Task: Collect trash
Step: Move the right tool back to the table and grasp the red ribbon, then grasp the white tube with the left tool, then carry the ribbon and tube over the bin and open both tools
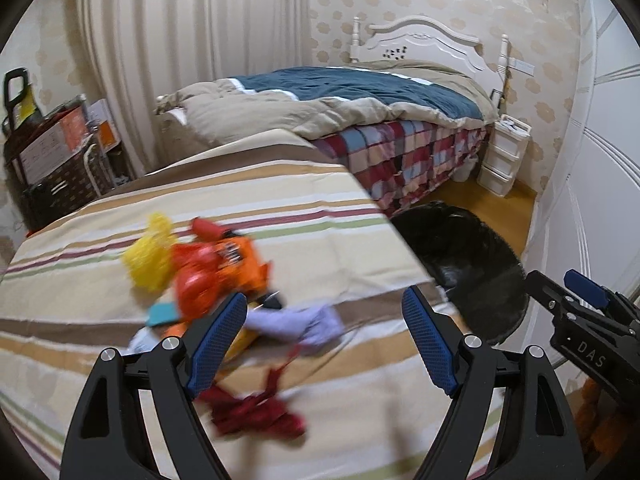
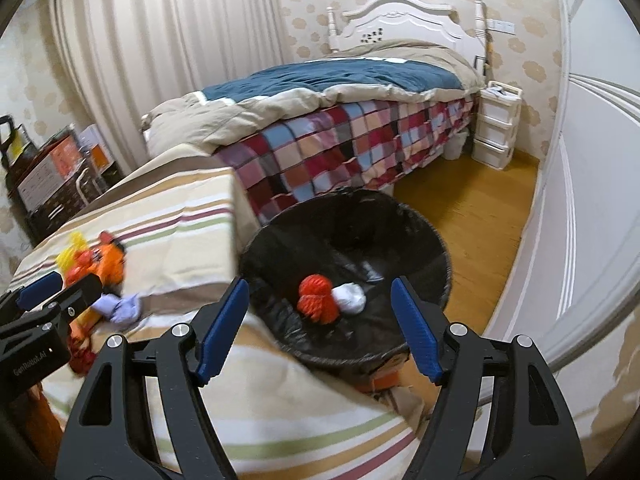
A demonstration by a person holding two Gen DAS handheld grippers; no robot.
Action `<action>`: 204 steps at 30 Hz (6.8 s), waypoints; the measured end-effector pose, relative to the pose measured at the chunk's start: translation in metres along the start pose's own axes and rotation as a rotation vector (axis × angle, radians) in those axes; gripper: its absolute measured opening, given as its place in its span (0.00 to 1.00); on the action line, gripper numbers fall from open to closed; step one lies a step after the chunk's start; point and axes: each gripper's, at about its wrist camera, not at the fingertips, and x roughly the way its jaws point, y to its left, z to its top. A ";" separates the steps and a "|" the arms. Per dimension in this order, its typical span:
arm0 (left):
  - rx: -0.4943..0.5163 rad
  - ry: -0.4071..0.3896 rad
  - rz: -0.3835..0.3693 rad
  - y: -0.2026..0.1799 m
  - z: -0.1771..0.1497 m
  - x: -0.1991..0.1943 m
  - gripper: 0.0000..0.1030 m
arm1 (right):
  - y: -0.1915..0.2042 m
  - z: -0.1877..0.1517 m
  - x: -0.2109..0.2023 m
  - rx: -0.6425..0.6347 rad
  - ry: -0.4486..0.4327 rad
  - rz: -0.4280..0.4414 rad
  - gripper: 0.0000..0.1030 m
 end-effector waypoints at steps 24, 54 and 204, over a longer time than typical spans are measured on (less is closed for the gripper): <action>-0.226 0.045 0.257 0.159 -0.074 -0.047 0.77 | 0.160 -0.052 -0.013 -0.272 0.114 0.268 0.70; -0.195 0.057 0.179 0.135 -0.078 -0.037 0.77 | 0.168 -0.066 -0.001 -0.348 0.183 0.259 0.24; 0.123 0.009 -0.072 -0.096 0.045 0.095 0.77 | -0.053 0.042 0.076 0.031 0.028 -0.075 0.45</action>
